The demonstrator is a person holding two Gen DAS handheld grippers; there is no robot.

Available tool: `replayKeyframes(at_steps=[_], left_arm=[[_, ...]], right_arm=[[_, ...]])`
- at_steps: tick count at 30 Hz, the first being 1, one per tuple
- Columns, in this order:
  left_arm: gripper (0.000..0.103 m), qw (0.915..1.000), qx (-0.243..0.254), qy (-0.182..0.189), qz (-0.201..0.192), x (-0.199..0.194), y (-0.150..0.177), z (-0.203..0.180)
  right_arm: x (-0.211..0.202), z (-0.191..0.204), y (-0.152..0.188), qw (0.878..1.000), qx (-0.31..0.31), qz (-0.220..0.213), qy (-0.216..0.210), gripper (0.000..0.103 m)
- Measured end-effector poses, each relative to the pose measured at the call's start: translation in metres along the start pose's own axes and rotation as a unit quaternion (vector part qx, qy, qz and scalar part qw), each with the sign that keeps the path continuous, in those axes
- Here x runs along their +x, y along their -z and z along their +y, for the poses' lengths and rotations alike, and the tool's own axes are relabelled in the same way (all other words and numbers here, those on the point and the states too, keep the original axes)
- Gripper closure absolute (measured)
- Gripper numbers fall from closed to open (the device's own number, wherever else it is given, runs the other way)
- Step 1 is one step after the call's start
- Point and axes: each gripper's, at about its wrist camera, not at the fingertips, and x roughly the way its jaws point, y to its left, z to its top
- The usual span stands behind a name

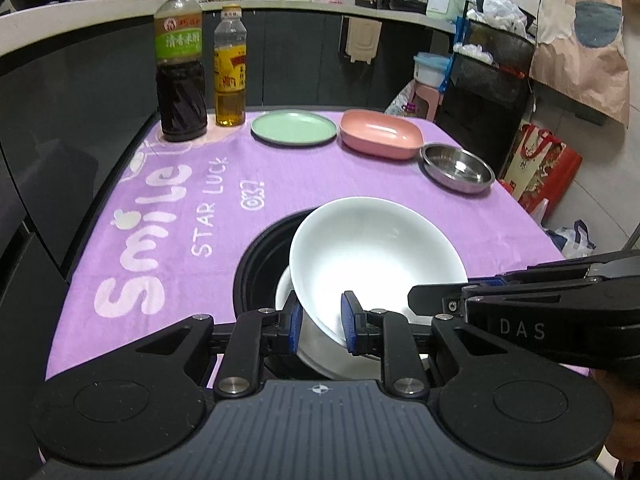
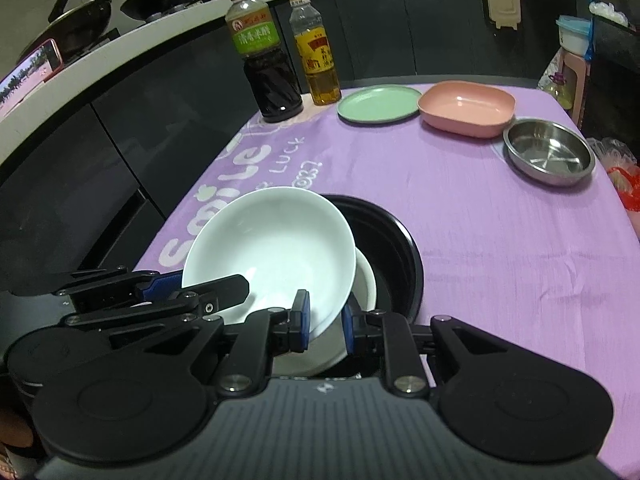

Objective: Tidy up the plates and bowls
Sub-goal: 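Carry the small white bowl and lower it into the large white bowl, then open both grippers and withdraw from the bowl stack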

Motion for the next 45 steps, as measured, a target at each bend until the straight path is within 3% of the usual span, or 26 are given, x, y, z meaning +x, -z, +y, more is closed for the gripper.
replayKeyframes(at_steps=[7,11,14,24,45], left_arm=[[0.083,0.9999,-0.004,0.006,0.007,0.004,0.005,0.002],[0.082,1.0,-0.009,0.001,-0.002,0.002,0.005,0.006],[0.081,0.9998,-0.006,-0.017,-0.005,0.001,0.005,0.006],[0.081,0.9998,-0.006,-0.013,-0.014,-0.004,0.004,0.007],[0.079,0.9977,-0.029,-0.048,-0.038,-0.003,-0.02,0.025]], right_arm=[[-0.001,-0.004,0.006,1.0,0.004,-0.004,0.01,0.093],[-0.004,-0.003,0.008,0.999,-0.001,-0.02,0.027,0.077],[-0.003,-0.005,0.009,0.999,-0.001,-0.027,0.039,0.077],[-0.002,-0.01,0.01,0.999,0.008,-0.022,0.025,0.077],[0.0,-0.026,-0.006,0.999,0.025,-0.032,0.019,0.077]])
